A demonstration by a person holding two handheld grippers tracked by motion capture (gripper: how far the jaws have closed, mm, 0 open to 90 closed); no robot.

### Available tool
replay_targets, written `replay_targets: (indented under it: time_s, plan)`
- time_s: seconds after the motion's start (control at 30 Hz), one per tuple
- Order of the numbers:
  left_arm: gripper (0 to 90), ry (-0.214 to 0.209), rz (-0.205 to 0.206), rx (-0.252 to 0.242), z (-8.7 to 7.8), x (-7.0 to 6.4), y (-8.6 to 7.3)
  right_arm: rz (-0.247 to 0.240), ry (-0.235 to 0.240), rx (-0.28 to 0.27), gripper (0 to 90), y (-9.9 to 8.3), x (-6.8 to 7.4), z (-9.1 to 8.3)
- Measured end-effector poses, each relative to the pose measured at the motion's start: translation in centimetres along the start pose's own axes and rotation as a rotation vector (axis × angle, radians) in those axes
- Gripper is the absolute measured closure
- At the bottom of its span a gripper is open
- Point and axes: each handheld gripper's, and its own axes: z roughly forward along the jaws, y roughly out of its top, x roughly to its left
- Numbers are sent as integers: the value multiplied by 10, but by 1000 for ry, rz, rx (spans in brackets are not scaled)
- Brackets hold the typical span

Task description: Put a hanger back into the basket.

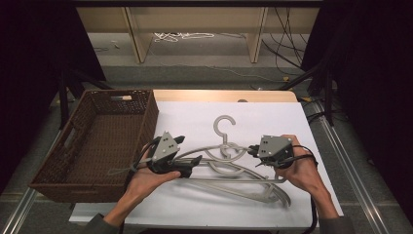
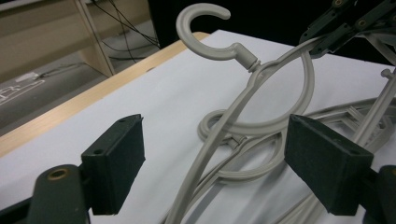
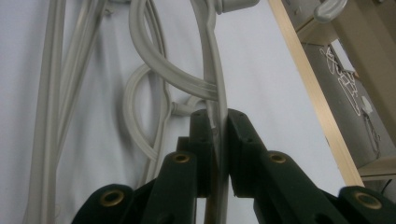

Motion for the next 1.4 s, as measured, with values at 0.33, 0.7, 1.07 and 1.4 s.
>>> replay_targets:
  time_s: [0.33, 0.7, 1.07, 1.4]
  plan:
    - [282, -88, 9, 58, 26, -2, 4, -12, 1, -5, 819, 6, 5, 1]
    - [469, -154, 43, 145, 47, -10, 13, -34, 15, -9, 820, 10, 7, 0]
    - [691, -173, 111, 197, 60, -16, 14, -43, 34, -15, 819, 14, 10, 2]
    - [784, -167, 315, 217, 47, -28, 24, -57, 23, -43, 801, 13, 9, -2]
